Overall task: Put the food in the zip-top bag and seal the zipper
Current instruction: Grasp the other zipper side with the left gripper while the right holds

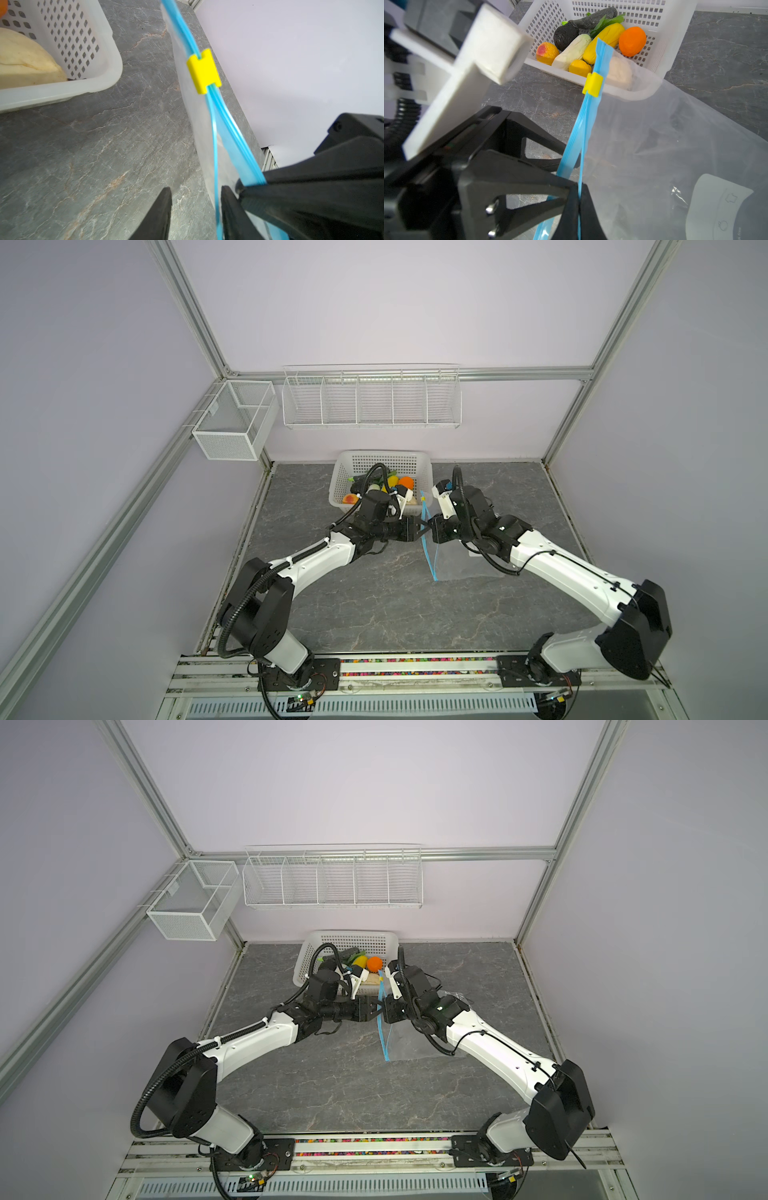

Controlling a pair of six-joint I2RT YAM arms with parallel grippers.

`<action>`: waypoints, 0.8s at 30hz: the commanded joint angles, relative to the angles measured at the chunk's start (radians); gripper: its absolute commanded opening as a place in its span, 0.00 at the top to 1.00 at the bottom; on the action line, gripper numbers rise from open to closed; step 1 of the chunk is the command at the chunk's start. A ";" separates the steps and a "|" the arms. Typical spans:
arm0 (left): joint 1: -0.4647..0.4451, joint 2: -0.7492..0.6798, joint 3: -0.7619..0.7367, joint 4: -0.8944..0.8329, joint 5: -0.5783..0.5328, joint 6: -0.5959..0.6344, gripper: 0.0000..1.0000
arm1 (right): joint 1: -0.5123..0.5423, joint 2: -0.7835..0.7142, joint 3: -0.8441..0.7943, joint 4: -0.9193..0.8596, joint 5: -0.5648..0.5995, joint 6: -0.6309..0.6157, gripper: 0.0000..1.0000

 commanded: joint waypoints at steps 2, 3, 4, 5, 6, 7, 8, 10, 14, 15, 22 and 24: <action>-0.009 0.028 -0.014 0.023 -0.004 0.005 0.70 | -0.006 -0.008 0.039 -0.032 0.015 -0.008 0.94; -0.009 0.028 -0.014 0.020 -0.009 0.005 0.72 | -0.007 -0.008 0.049 -0.049 0.018 -0.012 0.94; -0.009 0.026 -0.015 0.019 -0.012 0.003 0.75 | -0.006 -0.009 0.059 -0.070 0.023 -0.013 0.94; -0.009 0.025 -0.015 0.016 -0.018 0.003 0.79 | -0.007 -0.012 0.068 -0.090 0.032 -0.017 0.94; -0.009 0.025 -0.014 0.013 -0.021 0.002 0.83 | -0.005 -0.015 0.075 -0.110 0.041 -0.022 0.94; -0.009 0.023 -0.013 0.012 -0.024 0.001 0.86 | -0.004 -0.018 0.078 -0.126 0.050 -0.025 0.94; -0.009 0.022 -0.015 0.013 -0.027 -0.002 0.89 | -0.003 -0.020 0.082 -0.142 0.060 -0.027 0.94; -0.009 0.015 -0.016 0.020 -0.030 -0.014 0.94 | 0.002 -0.019 0.089 -0.173 0.084 -0.033 0.88; -0.009 0.004 -0.021 0.045 -0.022 -0.042 0.99 | 0.019 0.010 0.090 -0.211 0.131 -0.037 0.84; -0.011 0.003 -0.021 0.052 -0.020 -0.052 1.00 | 0.026 0.020 0.092 -0.220 0.144 -0.038 0.83; -0.014 -0.007 -0.025 0.082 -0.031 -0.117 1.00 | 0.083 0.061 0.136 -0.287 0.249 -0.028 0.65; -0.014 -0.006 -0.025 0.087 -0.036 -0.134 1.00 | 0.093 0.051 0.139 -0.294 0.251 -0.007 0.59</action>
